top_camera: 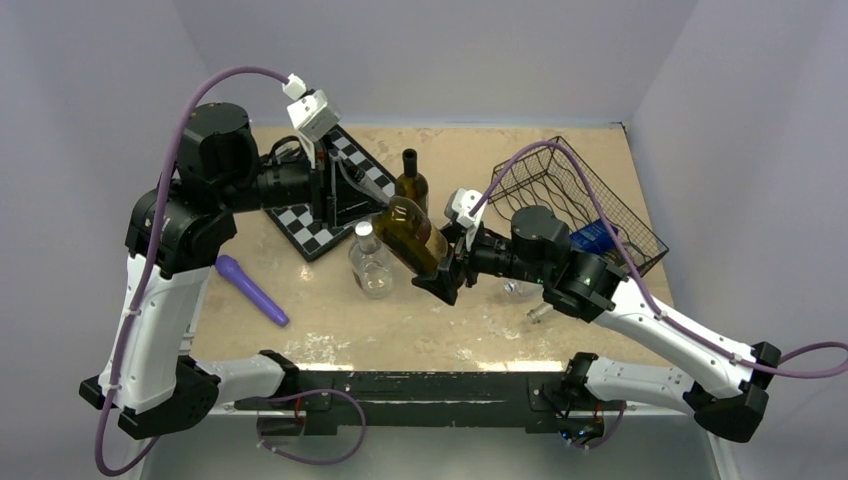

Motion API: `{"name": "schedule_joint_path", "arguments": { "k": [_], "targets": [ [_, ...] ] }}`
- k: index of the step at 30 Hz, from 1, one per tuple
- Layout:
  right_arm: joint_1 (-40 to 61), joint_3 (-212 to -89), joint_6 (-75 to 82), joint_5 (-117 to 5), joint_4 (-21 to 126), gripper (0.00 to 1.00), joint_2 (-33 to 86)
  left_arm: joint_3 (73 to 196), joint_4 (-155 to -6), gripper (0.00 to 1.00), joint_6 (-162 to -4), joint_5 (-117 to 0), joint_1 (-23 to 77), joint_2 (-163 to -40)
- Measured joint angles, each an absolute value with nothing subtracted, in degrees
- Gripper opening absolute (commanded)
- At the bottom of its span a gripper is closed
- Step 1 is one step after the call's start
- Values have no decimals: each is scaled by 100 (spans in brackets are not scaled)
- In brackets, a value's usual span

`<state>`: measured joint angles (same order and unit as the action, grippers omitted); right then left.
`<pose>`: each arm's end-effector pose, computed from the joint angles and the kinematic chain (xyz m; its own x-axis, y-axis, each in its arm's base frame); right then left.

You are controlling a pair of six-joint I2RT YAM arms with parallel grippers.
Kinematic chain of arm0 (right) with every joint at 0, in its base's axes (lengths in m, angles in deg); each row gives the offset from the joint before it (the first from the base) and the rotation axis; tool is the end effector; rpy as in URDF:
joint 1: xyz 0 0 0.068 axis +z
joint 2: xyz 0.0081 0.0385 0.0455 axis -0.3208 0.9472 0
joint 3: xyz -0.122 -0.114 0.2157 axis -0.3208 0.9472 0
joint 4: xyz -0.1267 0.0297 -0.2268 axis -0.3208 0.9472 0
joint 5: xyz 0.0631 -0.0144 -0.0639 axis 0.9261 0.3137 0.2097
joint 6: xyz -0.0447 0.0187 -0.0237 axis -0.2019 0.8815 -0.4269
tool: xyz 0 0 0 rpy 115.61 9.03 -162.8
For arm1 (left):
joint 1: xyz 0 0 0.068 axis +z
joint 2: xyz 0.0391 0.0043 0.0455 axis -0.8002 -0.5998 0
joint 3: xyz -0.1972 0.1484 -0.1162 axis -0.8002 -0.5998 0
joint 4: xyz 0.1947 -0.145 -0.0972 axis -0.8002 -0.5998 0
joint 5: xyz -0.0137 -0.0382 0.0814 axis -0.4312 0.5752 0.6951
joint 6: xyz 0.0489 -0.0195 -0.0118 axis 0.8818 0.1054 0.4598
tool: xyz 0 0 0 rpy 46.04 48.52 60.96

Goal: Put the wine bottle on the wine rack

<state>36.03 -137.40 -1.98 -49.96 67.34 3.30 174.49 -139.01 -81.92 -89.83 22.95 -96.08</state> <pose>0.1239 0.1902 0.3951 -0.1347 -0.1485 -0.9797 -0.9272 0.3677 0.0717 0.1354 -0.1050 0.5444 -0.3895 0.0570 -0.9193 0.8622 0.3736 -0.3421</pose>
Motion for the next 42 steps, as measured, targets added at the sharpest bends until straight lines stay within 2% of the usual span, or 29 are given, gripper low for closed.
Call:
{"name": "schedule_joint_path", "arguments": {
  "k": [5,7,9,11,15,17,20,21,23,25,26,27,29,30,33,35,42],
  "targets": [
    [3640,-13690,-220,-5055,6710,81,345,17449,-13879,0,-8078,-8972,2295,-9538],
    [3671,-13690,-316,-5118,6684,79,374,17449,-13877,0,-8050,-8962,2295,-9533],
    [3704,-13690,-390,-5190,6658,84,411,17449,-13879,0,-8010,-8957,2297,-9533],
    [3725,-13690,-452,-5284,6612,97,441,17449,-13866,0,-7956,-8946,2297,-9533],
    [3749,-13696,-613,-5512,6571,98,529,17372,-13746,0,-7932,-8946,2299,-9472],
    [3769,-13705,-670,-5566,6568,95,597,17315,-13680,0,-7936,-8948,2302,-9424],
    [3802,-13731,-740,-5597,6557,76,712,17267,-13601,0,-7932,-8957,2302,-9354],
    [3822,-13744,-760,-5608,6557,67,736,17250,-13582,0,-7921,-8937,2302,-9330],
    [3865,-13760,-974,-5619,6555,42,745,17226,-13553,0,-7938,-8913,2308,-9304],
    [3920,-13760,-1096,-5634,6560,10,736,17202,-13477,0,-7982,-8942,2308,-9293],
    [3942,-13760,-1090,-5710,6557,0,728,17169,-13431,0,-7984,-8948,2306,-9271],
    [3942,-13760,-1118,-5793,6551,0,710,17127,-13389,8,-7971,-8933,2306,-9236],
    [3951,-13760,-1210,-5973,6538,0,649,17051,-13278,17,-7976,-8937,2306,-9186],
    [3966,-13760,-1271,-6056,6538,0,614,17007,-13210,27,-7976,-8948,2306,-9157],
    [4027,-13758,-1621,-6410,6516,0,489,16813,-12919,75,-7934,-8975,2271,-9033],
    [4042,-13720,-1940,-6830,6426,0,380,16668,-12832,97,-7967,-8990,2269,-8884],
    [4023,-13563,-3866,-8051,5329,0,6,16472,-12793,99,-8017,-8360,2269,-8290]
  ]
}}
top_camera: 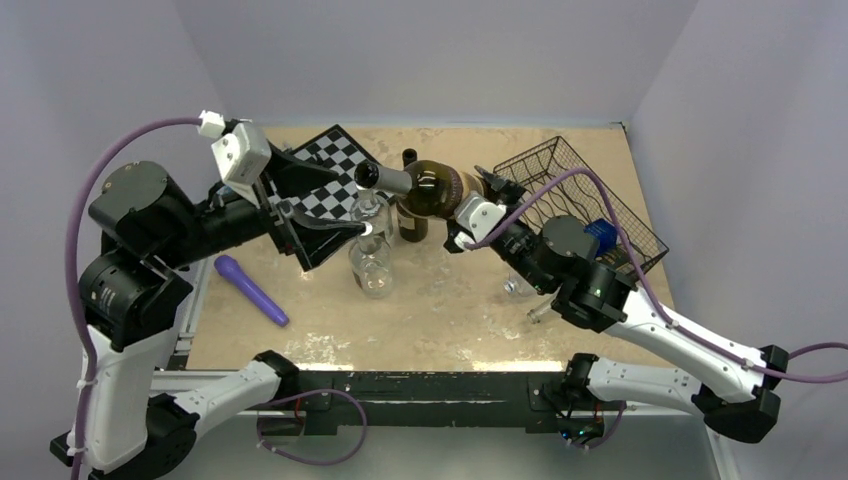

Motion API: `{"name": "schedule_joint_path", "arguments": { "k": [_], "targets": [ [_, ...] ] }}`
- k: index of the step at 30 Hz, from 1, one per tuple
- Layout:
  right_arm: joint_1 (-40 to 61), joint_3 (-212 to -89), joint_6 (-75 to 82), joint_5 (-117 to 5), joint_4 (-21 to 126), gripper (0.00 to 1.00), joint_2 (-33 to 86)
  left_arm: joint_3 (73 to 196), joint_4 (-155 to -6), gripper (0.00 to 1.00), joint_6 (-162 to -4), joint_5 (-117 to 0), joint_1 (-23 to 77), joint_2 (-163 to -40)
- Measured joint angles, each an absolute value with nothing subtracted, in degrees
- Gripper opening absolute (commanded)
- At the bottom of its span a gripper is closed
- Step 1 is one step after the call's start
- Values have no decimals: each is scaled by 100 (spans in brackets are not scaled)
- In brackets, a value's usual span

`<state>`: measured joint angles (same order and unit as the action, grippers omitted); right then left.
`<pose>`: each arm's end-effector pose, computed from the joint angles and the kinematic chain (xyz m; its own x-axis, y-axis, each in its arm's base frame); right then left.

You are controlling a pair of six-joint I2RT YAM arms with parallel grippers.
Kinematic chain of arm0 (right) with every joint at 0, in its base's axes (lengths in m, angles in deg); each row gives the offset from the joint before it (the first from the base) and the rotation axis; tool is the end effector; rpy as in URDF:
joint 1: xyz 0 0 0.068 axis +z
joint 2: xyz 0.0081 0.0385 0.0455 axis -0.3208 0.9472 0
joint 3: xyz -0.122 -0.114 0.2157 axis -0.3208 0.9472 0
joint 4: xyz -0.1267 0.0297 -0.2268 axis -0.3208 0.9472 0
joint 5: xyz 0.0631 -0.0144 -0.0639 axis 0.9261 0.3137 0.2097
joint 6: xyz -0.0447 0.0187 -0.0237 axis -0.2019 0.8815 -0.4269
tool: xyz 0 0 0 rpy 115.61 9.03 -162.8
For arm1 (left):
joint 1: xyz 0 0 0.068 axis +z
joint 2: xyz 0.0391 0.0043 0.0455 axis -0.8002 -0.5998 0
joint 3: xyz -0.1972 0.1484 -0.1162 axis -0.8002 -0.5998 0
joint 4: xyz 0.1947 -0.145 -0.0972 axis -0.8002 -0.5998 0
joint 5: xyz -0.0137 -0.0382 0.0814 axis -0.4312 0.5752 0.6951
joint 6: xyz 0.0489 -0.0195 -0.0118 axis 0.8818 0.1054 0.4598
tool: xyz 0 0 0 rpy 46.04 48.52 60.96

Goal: Put the wine bottle on the wine rack

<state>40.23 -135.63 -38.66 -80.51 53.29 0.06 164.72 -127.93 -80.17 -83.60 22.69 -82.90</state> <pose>0.1189 0.1778 0.4223 0.4227 -0.3712 -0.8267 -0.5298 0.6389 -0.5578 0.0837 -0.0719 0.5507 -0.1458 -0.0694 -0.9869 0.8855 0.4357 -0.1615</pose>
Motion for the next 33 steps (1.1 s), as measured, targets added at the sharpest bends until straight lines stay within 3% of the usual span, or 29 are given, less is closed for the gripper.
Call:
{"name": "schedule_joint_path", "arguments": {
  "k": [8,18,33],
  "targets": [
    [4027,-13294,-6021,-8327,4359,0,-136,16472,-12797,99,-7871,-7829,2269,-7885],
    [4027,-12772,-7468,-8528,4133,0,-116,16467,-12351,99,-8150,-7853,2269,-7518],
    [4088,-12339,-8692,-8596,3425,0,-20,16168,-13424,98,-8021,-8734,2269,-8701]
  ]
}}
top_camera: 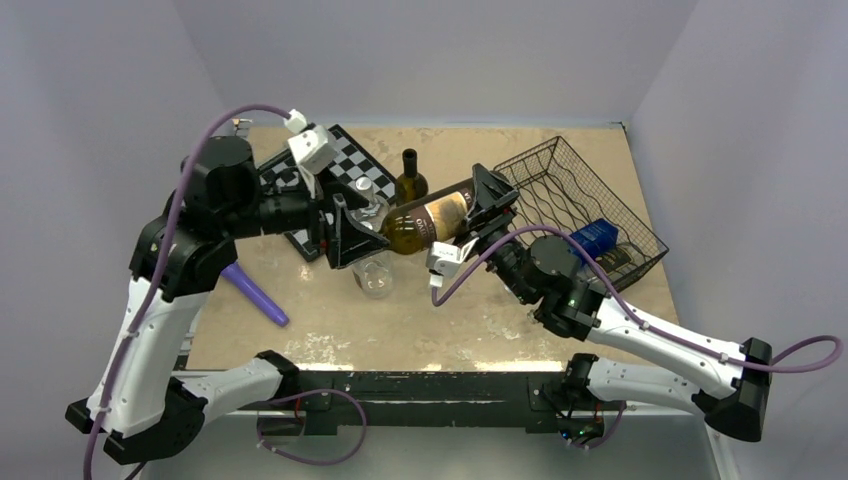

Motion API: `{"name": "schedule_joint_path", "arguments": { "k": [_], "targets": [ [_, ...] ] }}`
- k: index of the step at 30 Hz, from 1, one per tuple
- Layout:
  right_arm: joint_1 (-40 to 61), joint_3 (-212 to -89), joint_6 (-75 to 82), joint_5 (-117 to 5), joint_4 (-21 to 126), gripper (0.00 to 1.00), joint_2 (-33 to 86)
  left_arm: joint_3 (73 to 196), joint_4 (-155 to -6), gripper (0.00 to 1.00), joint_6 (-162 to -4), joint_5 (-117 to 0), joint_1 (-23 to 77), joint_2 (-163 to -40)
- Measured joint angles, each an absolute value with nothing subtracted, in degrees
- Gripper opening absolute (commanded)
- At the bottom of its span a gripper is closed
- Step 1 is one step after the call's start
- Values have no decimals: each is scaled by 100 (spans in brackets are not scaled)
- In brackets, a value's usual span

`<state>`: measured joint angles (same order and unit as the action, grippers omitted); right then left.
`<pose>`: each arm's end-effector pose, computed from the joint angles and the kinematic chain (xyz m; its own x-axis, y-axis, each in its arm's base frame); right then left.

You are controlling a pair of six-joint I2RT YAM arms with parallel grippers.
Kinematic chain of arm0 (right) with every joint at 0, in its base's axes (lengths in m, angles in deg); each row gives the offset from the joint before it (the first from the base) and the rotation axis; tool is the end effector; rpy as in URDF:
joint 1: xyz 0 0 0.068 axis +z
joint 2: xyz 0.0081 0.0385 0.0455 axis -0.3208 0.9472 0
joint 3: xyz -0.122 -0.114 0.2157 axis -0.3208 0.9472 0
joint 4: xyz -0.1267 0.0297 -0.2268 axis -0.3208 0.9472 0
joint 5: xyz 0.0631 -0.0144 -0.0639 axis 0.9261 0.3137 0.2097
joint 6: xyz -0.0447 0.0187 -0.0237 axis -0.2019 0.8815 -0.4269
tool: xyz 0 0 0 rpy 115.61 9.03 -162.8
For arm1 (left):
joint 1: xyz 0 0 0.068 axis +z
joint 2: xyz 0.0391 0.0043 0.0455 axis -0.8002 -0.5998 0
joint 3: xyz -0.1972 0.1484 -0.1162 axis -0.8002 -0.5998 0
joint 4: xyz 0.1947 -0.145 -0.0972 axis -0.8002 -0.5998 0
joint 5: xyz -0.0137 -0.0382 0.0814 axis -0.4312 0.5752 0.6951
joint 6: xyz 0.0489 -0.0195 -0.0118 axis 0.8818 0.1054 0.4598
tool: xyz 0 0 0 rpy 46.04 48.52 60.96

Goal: Put the wine bottle on the wine rack

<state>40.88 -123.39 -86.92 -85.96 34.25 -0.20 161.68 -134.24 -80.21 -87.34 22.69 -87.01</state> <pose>0.1240 0.1849 0.3834 0.6233 -0.7600 -0.1842 0.0302 0.2587 -0.9655 0.1155 -0.0927 0.5189 -0.3464 0.0549 -0.9365 0.8652 0.4044 -0.2964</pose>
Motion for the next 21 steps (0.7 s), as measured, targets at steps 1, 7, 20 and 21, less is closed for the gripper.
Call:
{"name": "schedule_joint_path", "arguments": {
  "k": [1,7,20,21],
  "targets": [
    [4095,-12317,-8711,-8596,3408,0,-22,16085,-13510,98,-7967,-8784,2269,-8729],
    [4130,-12110,-8864,-8615,3340,0,-18,15560,-13931,95,-7613,-8948,2269,-8762],
    [4259,-12055,-9096,-8731,3250,0,11,15138,-14181,88,-7280,-8854,2223,-8965],
    [4274,-12055,-9111,-8751,3248,0,19,15121,-14181,87,-7278,-8852,2216,-8963]
  ]
}}
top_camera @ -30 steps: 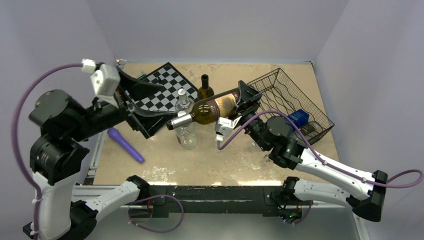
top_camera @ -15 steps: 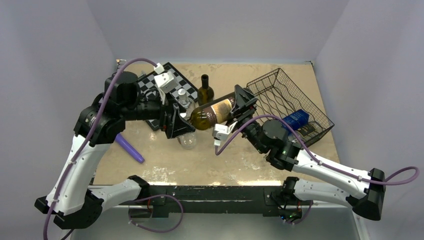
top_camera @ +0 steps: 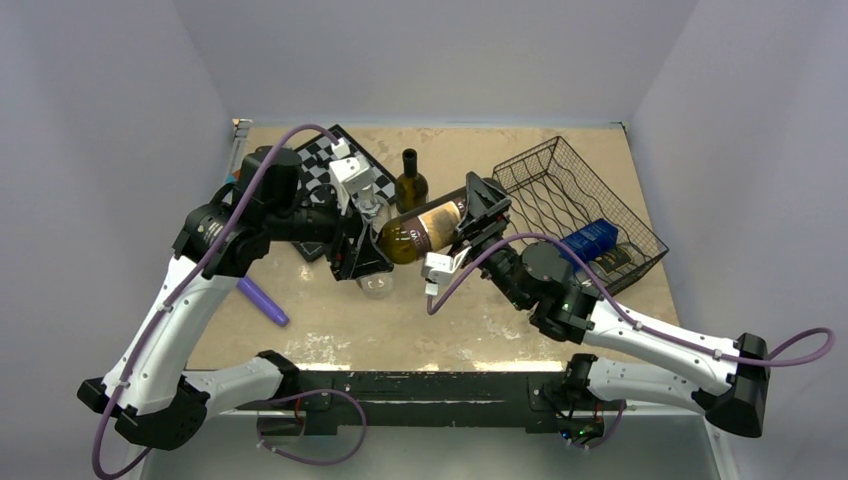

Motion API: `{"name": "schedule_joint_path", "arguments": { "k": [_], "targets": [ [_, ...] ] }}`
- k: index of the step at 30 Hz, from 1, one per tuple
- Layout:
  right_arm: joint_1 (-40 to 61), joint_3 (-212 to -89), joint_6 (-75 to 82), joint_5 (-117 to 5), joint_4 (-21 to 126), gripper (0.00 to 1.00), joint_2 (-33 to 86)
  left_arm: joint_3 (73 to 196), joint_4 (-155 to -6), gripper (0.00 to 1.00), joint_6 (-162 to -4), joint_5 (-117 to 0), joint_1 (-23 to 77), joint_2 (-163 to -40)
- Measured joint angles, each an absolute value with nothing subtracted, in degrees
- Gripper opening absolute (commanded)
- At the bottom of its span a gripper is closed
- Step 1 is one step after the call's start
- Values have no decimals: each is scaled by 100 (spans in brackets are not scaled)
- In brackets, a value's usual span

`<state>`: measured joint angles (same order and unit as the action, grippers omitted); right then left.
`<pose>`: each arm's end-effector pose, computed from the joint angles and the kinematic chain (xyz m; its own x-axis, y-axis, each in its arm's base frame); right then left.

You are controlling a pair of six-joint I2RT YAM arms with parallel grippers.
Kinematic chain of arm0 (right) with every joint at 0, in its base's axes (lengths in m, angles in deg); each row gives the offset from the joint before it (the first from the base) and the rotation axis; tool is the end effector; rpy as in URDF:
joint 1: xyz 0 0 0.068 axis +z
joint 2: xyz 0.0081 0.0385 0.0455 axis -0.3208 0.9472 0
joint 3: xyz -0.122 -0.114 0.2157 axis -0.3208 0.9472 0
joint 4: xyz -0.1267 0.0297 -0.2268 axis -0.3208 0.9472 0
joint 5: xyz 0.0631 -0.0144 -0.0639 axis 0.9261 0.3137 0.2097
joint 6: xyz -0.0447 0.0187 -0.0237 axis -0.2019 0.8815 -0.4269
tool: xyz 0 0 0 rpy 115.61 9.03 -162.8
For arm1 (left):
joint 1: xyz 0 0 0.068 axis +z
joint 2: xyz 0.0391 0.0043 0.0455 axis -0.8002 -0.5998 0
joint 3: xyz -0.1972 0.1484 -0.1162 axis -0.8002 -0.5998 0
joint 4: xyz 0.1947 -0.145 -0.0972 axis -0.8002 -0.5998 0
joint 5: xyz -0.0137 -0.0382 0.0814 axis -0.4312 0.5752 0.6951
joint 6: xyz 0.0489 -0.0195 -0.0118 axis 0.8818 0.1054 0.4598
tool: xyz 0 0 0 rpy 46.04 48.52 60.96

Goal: Put the wine bottle on the wine rack

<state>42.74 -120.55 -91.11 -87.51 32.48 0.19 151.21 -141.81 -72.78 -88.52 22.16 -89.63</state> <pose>0.1202 0.1911 0.3675 0.6221 -0.7754 -0.1084 0.0579 0.1836 -0.9813 0.1455 -0.1130 0.4508 -0.5093 0.2767 -0.8149 0.8273 0.4184 -0.3750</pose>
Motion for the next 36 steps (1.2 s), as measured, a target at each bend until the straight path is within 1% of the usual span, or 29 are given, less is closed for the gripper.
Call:
{"name": "schedule_joint_path", "arguments": {
  "k": [8,12,14,16,19,21,26,29,32,36],
  "targets": [
    [4484,-12208,-9037,-9155,3467,0,192,14998,-14163,82,-7276,-8795,2098,-8959],
    [4558,-12407,-8928,-9376,3747,0,347,14981,-14163,76,-7267,-8675,2052,-8959],
    [4580,-12475,-8862,-9487,3865,0,406,14979,-14163,67,-7259,-8590,2048,-8959],
    [4584,-12529,-8783,-9566,4002,0,433,14977,-14163,51,-7261,-8537,2044,-8959],
    [4584,-12643,-8714,-9721,4273,0,452,14957,-14218,38,-7176,-8424,2041,-8956],
    [4582,-12724,-8620,-9835,4518,0,452,14942,-14288,32,-7079,-8358,2041,-8956],
    [4593,-12909,-8292,-9909,5041,0,461,14939,-14366,25,-6929,-8354,2009,-8969],
    [4600,-13067,-8051,-9922,5460,0,461,14937,-14371,17,-6937,-8380,2006,-9018],
    [4600,-13218,-7800,-9938,5902,0,461,14911,-14349,12,-6948,-8437,1998,-9061],
    [4604,-13294,-7586,-9953,6205,0,457,14885,-14331,8,-6979,-8478,1971,-9105]
  ]
}}
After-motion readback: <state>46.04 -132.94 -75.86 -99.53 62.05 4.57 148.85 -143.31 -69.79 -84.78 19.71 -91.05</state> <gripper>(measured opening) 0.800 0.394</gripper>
